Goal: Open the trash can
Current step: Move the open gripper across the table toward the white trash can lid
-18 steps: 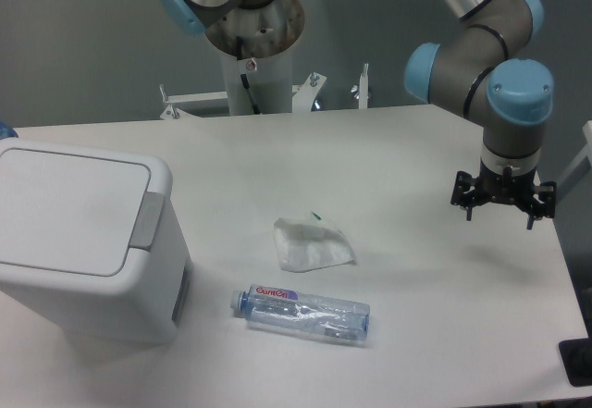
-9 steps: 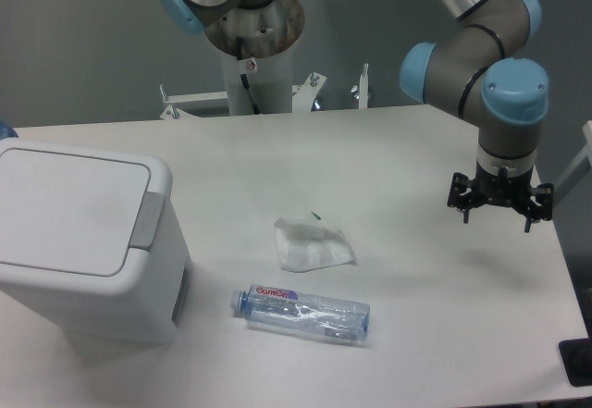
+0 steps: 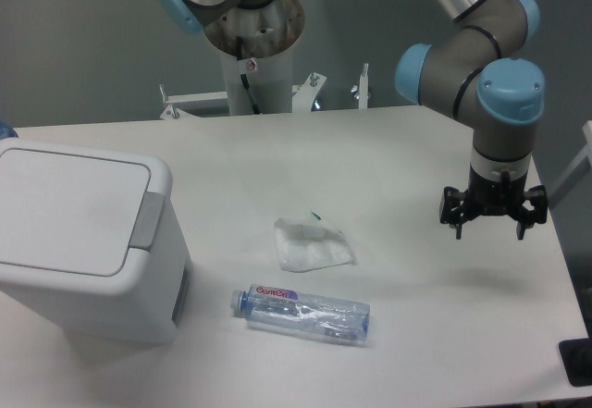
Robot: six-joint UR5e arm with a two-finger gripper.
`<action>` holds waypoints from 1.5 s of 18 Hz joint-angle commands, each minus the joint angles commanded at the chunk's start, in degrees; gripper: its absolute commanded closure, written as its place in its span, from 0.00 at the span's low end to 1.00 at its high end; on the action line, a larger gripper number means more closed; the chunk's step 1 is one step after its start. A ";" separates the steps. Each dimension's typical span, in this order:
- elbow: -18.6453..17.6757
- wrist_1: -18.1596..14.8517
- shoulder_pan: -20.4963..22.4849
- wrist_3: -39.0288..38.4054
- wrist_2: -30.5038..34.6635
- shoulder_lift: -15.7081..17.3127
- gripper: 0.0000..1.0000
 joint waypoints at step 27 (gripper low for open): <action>3.78 -0.44 -14.59 -37.26 -19.60 12.56 0.00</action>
